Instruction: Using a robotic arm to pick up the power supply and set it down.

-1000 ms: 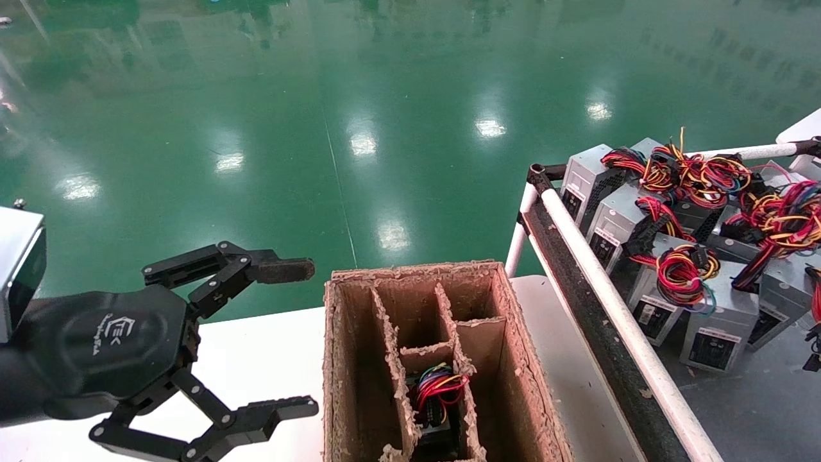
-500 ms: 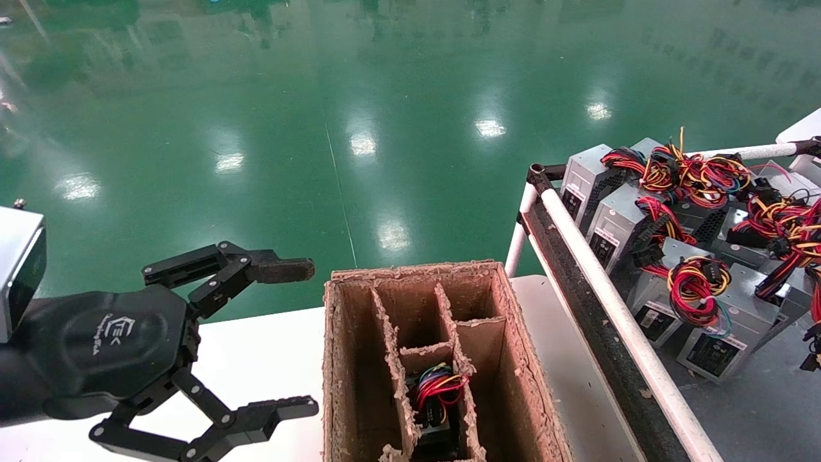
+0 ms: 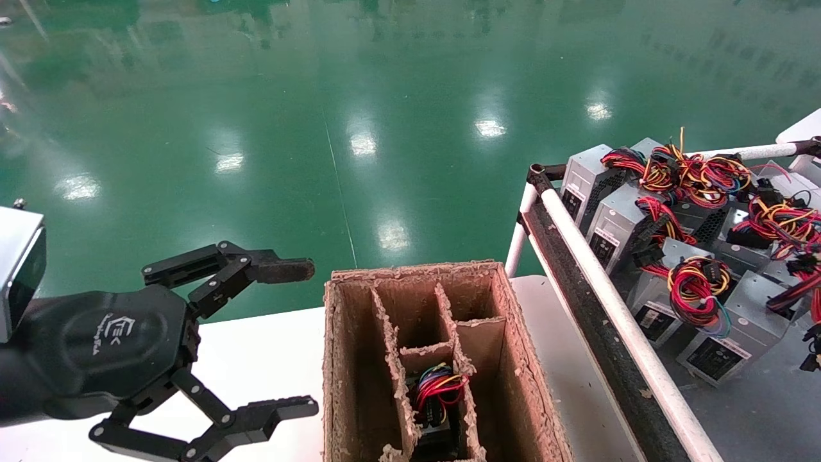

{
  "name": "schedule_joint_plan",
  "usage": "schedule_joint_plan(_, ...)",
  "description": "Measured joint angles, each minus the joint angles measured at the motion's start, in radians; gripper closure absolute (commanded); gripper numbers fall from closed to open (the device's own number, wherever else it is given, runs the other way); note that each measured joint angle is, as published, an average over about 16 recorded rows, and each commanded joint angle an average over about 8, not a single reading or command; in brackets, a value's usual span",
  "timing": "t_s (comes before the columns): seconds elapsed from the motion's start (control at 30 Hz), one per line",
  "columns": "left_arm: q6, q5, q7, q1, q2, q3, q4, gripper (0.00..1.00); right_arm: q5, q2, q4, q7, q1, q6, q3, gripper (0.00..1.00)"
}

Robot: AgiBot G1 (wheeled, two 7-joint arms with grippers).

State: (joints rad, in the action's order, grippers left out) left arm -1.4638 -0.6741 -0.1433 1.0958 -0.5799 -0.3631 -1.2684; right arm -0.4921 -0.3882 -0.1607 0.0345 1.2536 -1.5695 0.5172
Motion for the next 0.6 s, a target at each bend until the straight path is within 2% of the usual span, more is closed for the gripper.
schedule_joint_plan(0.6, 0.0, 0.0, 0.0, 0.0, 0.0, 0.0, 0.0, 0.0, -0.056, 0.054, -0.036, 0.046, 0.069, 0.057, 0.031, 0.0)
